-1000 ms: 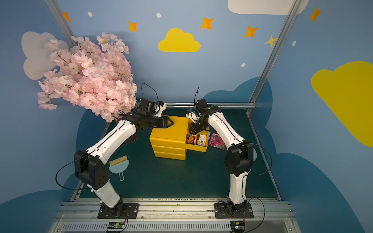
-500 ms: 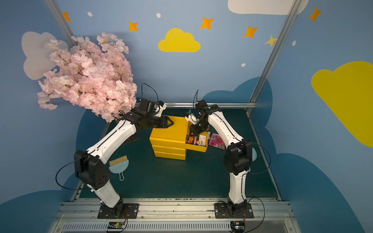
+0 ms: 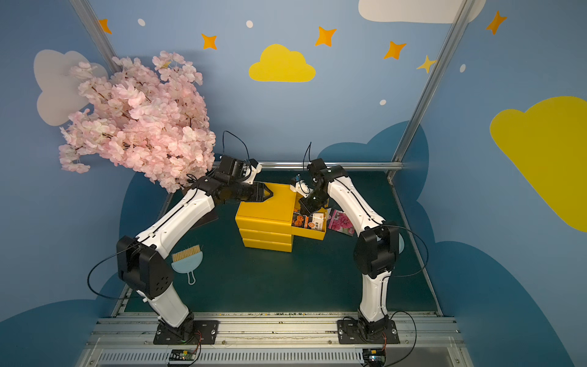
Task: Take the seed bags out of the drawer
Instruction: Pick up the seed packet from the drawer.
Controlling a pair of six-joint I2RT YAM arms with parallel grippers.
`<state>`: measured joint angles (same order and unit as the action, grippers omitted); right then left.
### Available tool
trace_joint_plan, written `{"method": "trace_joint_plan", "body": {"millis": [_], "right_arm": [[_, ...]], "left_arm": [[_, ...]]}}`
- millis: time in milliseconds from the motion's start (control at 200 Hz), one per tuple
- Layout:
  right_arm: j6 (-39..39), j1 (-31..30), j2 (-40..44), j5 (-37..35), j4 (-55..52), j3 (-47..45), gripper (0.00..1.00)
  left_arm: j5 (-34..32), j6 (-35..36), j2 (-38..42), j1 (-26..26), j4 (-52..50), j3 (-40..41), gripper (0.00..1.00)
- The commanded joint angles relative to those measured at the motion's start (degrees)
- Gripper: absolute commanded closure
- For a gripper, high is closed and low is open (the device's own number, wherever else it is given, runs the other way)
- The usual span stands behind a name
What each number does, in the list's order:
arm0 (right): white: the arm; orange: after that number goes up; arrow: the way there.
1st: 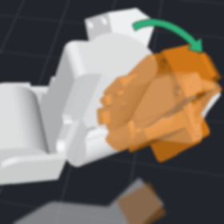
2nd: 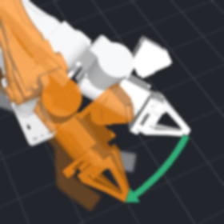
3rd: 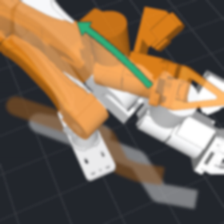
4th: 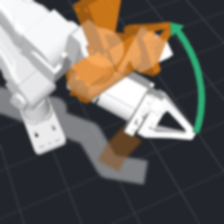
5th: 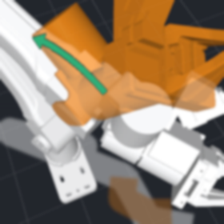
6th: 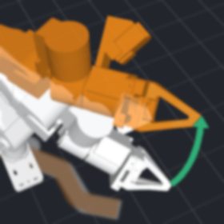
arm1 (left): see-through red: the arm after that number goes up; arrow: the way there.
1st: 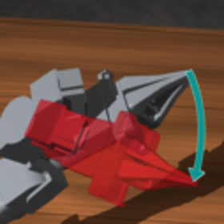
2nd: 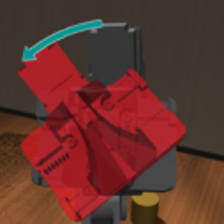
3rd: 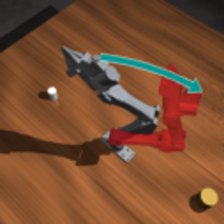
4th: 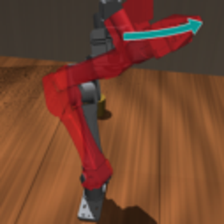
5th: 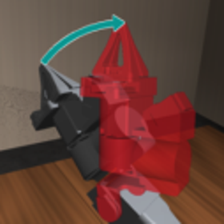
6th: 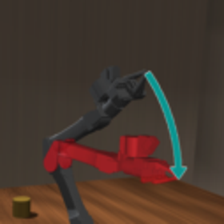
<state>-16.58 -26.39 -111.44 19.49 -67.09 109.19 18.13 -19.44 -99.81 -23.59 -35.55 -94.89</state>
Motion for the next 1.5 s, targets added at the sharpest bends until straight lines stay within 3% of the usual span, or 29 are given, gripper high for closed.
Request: {"method": "trace_joint_plan", "body": {"millis": [0,380,686,926,1272,1497], "right_arm": [[1.55,-1.23,3.86,1.18,-3.6,-1.49,1.0],[6.91,-1.96,7.73,-8.34,-0.89,-0.06,1.0],[10.29,-5.64,5.04,-26.08,-0.77,4.16,1.0],[12.37,-5.95,1.73,-34.12,-0.5,8.2,1.0],[14.89,-5.25,-3.15,-33.8,-1.2,15.8,1.0],[13.94,-5.59,-4.15,-37.52,-2.37,19.69,1.0]], "left_arm": [[-0.99,0.35,-3.69,-0.14,-9.8,2.52,0.48],[-1.42,0.29,-3.61,-0.14,-9.89,2.73,0.48],[-1.73,0.24,-3.55,-0.19,-9.87,2.86,0.48],[-1.77,0.24,-3.38,-0.14,-9.72,3.33,0.48],[-1.82,0.33,-3.13,-0.05,-9.8,3.65,0.48],[-1.72,0.3,-3.31,-0.05,-9.72,3.74,0.48]]}}
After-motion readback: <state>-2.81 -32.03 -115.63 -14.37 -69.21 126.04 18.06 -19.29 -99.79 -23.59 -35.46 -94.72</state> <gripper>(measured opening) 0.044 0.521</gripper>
